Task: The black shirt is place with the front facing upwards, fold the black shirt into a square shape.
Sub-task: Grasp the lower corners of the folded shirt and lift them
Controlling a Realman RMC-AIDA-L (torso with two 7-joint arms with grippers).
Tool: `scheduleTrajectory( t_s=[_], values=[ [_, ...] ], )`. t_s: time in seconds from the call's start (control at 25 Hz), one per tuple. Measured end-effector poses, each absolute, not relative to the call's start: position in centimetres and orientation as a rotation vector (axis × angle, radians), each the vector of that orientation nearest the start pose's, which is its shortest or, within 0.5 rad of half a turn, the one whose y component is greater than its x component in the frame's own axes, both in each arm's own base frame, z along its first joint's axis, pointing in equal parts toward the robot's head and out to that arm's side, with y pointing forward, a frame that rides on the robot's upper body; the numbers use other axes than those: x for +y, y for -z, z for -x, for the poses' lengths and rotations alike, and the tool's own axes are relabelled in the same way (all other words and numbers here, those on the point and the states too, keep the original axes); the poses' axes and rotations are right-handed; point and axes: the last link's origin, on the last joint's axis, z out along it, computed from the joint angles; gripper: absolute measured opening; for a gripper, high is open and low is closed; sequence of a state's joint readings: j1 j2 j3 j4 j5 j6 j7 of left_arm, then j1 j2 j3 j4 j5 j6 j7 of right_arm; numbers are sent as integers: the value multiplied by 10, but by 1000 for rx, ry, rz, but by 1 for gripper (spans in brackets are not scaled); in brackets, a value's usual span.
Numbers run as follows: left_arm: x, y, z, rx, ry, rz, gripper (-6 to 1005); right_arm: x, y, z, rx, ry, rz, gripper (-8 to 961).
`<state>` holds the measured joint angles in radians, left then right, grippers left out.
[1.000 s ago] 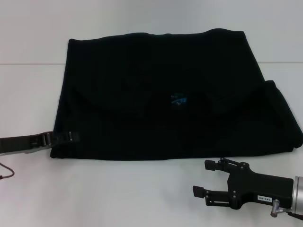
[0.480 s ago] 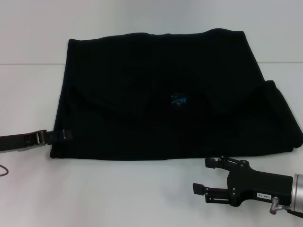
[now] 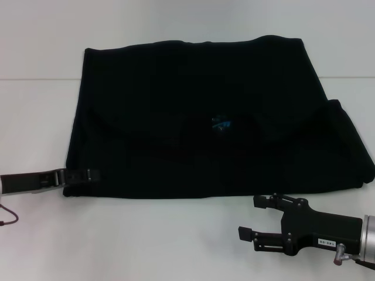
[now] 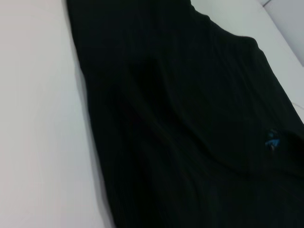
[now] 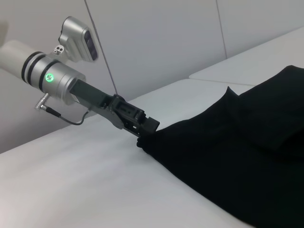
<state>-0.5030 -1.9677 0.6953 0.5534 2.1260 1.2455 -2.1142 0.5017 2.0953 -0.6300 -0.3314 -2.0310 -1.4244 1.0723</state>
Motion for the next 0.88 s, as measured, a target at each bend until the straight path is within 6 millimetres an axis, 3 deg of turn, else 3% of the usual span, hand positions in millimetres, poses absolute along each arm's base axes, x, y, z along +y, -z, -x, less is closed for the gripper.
scheduleTrajectory(
  t_s=[0.44,0.88],
  values=[
    [345,-23,335,-1645,466,2171,663,289,61,-294,672,-703,2709,917],
    [347,-23,336,-1625,434,2179,238,290,61,-294,686,-710,2700,911]
  ],
)
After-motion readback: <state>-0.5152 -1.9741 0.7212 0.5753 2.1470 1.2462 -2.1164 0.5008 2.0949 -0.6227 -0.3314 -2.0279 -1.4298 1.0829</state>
